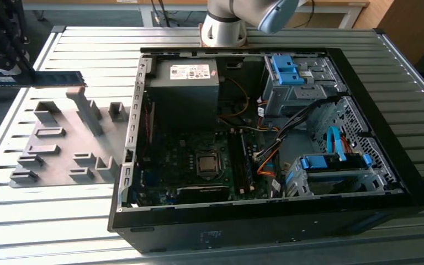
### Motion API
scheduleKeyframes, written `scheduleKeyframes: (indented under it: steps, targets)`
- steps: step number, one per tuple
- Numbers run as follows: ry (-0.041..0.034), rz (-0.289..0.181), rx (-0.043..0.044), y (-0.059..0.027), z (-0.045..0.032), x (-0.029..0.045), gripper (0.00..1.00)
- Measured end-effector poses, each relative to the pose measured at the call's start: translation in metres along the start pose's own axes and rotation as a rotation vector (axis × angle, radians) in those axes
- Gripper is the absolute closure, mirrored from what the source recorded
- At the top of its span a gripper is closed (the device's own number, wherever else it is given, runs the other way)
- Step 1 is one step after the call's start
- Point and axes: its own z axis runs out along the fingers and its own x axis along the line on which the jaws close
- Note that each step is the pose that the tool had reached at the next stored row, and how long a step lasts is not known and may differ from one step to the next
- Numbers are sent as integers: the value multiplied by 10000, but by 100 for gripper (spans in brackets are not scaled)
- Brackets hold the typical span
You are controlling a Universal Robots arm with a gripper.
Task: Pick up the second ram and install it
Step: 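Pick up the second ram and move it above second insertion slot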
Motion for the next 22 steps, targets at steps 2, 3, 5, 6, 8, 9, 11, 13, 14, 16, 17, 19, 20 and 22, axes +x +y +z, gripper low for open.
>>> scheduleKeyframes:
  steps: [2,3,5,6,8,9,11,13,14,16,17,19,20,22]
  targets:
    - [0,0,0,-21,1,-1,86]
    - [0,0,0,-29,1,-1,86]
    - [0,0,0,-45,2,-1,86]
    - [0,0,1,-52,2,-2,86]
    - [1,1,0,-68,2,-2,86]
    - [1,0,-1,-77,2,-3,86]
    - [0,0,0,-90,3,-3,86]
    - [0,1,-1,-107,4,-4,86]
    - [0,0,0,-115,4,-4,86]
    - [0,0,0,-127,5,-4,86]
    - [0,0,0,-133,5,-4,86]
    - [0,0,0,-144,6,-5,86]
    - [1,1,0,-151,6,-5,86]
    - [0,0,0,-166,7,-6,86]
